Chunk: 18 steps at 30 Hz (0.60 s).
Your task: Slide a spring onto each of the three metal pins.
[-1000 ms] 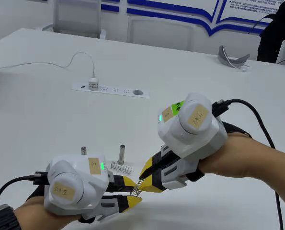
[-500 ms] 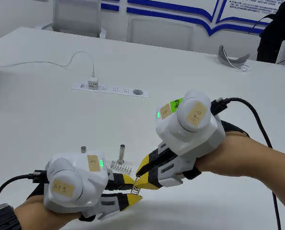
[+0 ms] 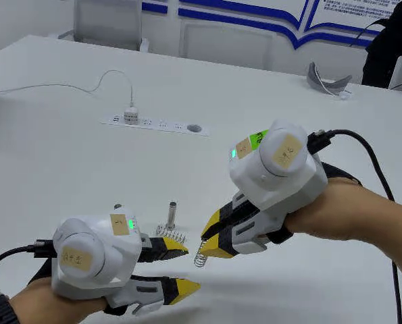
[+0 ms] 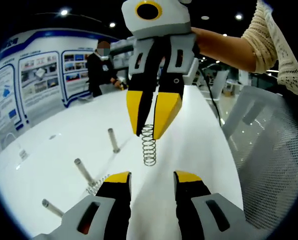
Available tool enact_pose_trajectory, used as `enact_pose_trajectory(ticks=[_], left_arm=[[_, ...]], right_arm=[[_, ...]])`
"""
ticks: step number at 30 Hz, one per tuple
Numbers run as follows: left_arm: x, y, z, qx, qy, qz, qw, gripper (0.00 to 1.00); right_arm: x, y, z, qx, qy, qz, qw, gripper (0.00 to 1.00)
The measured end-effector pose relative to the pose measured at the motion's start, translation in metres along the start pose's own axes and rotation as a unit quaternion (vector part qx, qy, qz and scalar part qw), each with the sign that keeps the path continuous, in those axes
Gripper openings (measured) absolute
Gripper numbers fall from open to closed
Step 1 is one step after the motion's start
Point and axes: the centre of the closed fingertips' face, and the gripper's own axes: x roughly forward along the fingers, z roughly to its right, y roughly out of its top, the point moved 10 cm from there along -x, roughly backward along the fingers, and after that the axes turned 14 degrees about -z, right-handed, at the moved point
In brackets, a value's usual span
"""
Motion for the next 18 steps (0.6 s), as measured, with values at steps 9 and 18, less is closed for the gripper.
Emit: enact_pose_trajectory(ticks=[9,18], left_arm=[[-0.014,-0.013,-0.007,-0.042,0.019,0.006,0.9989,0.43],[-0.029,-0.022,-0.011,-0.072,0.044,0.012,0.9964,0.51]], right_arm=[[-0.010,-0.010,0.012,0.016,-0.012,-0.001,0.9998,0.12],[-0.019,-0.014,0.021,0.025,-0.022,-0.001,0.9994,0.12]])
